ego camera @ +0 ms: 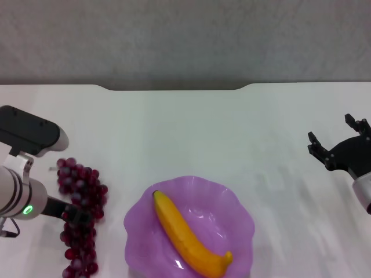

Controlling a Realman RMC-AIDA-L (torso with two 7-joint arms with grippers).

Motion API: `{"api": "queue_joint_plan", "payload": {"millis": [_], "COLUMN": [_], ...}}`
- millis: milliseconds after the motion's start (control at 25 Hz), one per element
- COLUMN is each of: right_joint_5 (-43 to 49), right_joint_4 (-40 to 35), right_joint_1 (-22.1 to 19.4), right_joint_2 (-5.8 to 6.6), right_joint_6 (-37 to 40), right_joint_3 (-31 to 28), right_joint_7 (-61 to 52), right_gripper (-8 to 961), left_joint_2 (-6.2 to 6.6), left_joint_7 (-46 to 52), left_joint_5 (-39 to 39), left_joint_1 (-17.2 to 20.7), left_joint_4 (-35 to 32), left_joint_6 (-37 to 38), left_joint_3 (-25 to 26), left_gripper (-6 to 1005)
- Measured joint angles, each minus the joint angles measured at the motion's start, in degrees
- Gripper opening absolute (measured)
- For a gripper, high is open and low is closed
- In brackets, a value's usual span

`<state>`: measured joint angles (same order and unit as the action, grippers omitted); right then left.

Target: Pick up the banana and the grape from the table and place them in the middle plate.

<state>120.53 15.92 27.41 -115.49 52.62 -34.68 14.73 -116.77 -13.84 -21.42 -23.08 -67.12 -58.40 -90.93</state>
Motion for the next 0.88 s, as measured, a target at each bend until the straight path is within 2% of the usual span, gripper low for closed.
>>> {"api": "queue_joint_plan", "payload": {"millis": [280,480,640,880], "right_joint_5": [0.0,0.0,0.0,0.0], "right_joint_4": [-0.1,-0.1,-0.1,-0.1], "right_joint_1": [-0.2,0.0,0.0,-0.1], "right_joint_2": [0.0,0.0,0.0,0.0], "right_joint_6": [0.0,0.0,0.1,0.1], "right_joint_3": [0.0,0.0,0.0,0.0], "right_joint_7": [-0.1,-0.2,-0.1,0.1], "right_gripper": [882,881,881,881], "left_joint_2": [0.03,-0.07,-0.16,-0.19], "left_joint_7": [-0.8,-0.6,-0.4,-0.4], "left_joint_5": [-1.0,-1.1,-1.1,-1.1], "left_joint_1": [-1.0,-2.6,-3.9,-4.2], "left_joint_4": [0.1,2.8,5.2,5.3], "left_joint_6": [-0.4,0.2,0.5,1.0], "left_joint_3": [-0.1,-0.1,-1.2,-2.3], "left_gripper": [817,816,769,698]}}
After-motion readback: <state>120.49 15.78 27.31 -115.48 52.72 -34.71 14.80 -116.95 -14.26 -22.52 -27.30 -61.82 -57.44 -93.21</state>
